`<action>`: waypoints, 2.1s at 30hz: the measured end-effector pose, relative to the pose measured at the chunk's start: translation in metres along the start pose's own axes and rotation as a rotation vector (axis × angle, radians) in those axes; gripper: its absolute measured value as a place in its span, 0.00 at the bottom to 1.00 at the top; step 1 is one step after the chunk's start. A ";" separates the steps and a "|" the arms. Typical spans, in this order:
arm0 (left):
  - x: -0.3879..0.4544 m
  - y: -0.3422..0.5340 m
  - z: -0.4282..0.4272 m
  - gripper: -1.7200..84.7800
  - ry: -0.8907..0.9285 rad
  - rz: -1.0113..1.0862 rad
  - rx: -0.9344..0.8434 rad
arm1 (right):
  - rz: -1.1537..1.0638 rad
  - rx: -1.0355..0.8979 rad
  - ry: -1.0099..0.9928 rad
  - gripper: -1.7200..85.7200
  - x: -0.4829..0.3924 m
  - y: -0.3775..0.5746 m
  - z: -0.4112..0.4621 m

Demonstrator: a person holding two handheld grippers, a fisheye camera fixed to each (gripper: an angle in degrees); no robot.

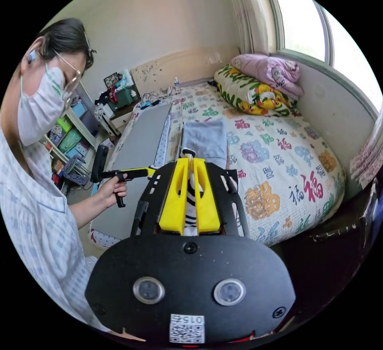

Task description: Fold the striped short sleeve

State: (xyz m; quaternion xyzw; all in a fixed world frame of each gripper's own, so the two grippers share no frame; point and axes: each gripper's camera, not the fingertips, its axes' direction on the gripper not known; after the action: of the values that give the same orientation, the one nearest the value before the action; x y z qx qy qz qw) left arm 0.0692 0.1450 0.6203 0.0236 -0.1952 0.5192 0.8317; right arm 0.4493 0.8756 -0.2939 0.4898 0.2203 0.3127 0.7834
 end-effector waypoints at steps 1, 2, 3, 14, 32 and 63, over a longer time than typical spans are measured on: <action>0.000 0.009 -0.037 0.02 -0.038 -0.005 0.071 | -0.017 0.046 -0.012 0.04 -0.008 -0.011 -0.018; -0.003 0.019 -0.077 0.02 -0.064 -0.021 0.154 | -0.032 0.073 -0.035 0.04 -0.015 -0.021 -0.031; -0.005 0.025 -0.097 0.02 -0.082 -0.030 0.191 | -0.038 0.083 -0.052 0.04 -0.019 -0.025 -0.036; -0.021 0.131 -0.383 0.02 -0.525 -0.040 0.339 | 0.068 0.005 -0.497 0.04 -0.138 -0.039 0.058; -0.113 0.231 -0.517 0.02 -0.543 -0.335 0.296 | -0.109 -0.501 -0.566 0.03 -0.401 -0.053 0.278; -0.114 0.273 -0.421 0.09 -0.323 0.172 -0.758 | -1.093 -1.121 -0.594 0.08 -0.947 0.276 0.405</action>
State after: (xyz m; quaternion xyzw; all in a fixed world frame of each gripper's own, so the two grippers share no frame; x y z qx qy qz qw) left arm -0.0864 0.2749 0.1476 -0.2195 -0.5016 0.4678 0.6938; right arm -0.0325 0.0415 0.1643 -0.0859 0.0229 -0.1899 0.9778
